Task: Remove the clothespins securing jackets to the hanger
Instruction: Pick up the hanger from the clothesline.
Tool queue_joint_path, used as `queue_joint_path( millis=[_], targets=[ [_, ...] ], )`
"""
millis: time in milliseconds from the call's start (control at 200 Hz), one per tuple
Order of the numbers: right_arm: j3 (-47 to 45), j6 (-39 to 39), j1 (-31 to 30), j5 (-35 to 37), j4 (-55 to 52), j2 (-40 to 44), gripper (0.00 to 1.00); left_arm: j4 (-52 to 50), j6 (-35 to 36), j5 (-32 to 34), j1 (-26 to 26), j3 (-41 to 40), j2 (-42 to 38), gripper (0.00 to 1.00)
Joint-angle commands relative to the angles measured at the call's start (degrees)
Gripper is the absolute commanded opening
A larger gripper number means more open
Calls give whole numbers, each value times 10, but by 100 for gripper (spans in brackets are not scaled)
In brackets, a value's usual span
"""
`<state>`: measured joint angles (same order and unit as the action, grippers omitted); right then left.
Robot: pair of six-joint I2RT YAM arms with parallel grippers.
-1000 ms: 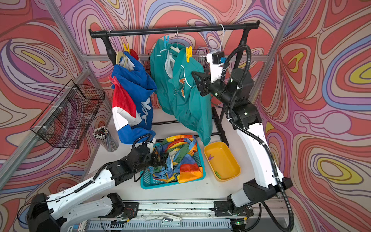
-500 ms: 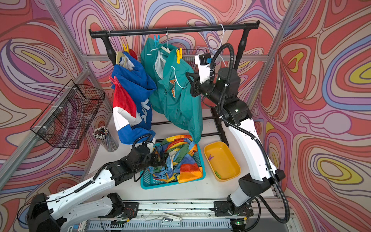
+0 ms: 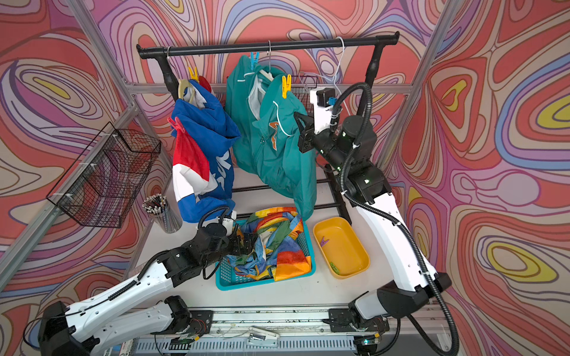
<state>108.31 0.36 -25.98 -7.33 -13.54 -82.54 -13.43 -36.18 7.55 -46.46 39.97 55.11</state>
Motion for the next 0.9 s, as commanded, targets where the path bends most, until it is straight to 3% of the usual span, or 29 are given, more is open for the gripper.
queue_joint_path(
  millis=[0, 240, 891],
  targets=[
    [-11, 31, -2, -6, 154, 31, 0, 2, -8, 8, -1, 18, -2, 97],
    [27, 45, -2, -28, 202, 5, 0, 3, -13, 7, 0, 22, -6, 97],
    [25, 33, -2, 25, 311, -34, 0, 0, -14, 24, -1, 15, -16, 97]
  ],
)
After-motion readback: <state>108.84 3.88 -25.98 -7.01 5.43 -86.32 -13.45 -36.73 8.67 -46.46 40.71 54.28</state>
